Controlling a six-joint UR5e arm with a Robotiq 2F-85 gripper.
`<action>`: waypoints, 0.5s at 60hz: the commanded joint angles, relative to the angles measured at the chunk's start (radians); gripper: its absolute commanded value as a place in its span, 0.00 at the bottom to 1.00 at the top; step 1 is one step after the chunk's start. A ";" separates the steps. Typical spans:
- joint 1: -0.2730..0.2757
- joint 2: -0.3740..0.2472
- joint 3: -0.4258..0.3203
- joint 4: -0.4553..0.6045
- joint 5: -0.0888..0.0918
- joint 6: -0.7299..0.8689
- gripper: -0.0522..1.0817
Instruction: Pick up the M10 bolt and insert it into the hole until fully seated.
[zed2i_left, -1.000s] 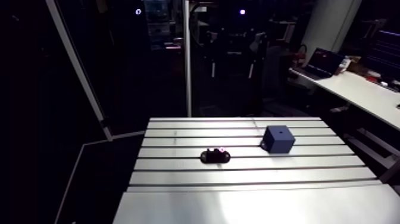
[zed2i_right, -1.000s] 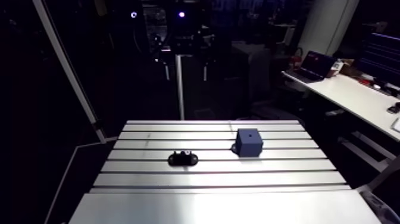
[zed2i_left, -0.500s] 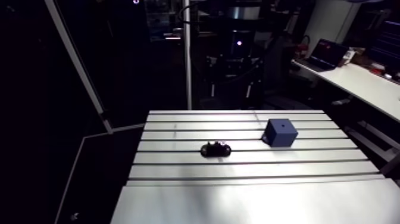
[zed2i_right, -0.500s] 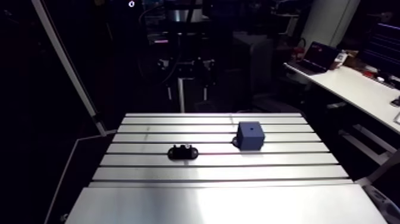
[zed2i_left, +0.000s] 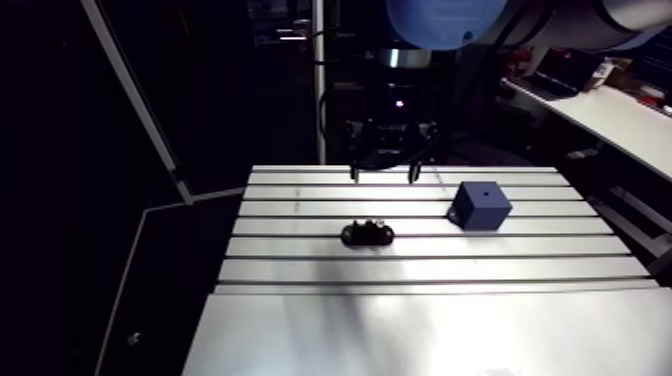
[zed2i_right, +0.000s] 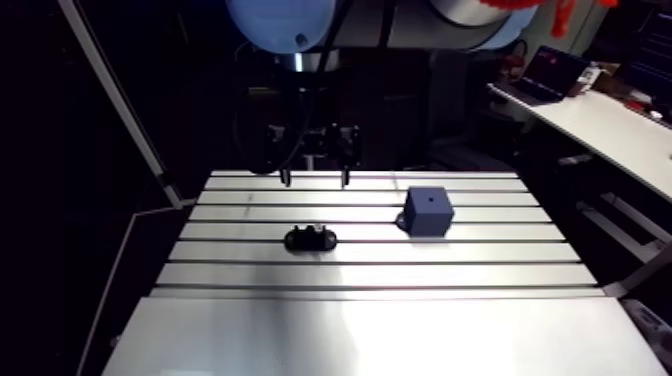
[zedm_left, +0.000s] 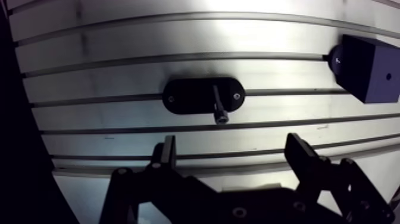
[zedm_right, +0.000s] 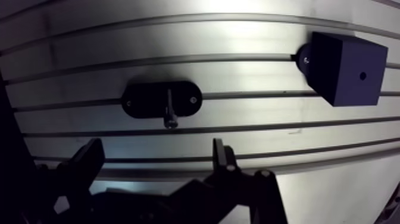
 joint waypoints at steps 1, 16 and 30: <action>0.002 0.019 0.017 -0.022 0.000 -0.002 0.06; 0.002 0.022 0.049 -0.081 -0.003 -0.007 0.10; 0.000 0.017 0.078 -0.093 -0.001 -0.024 0.10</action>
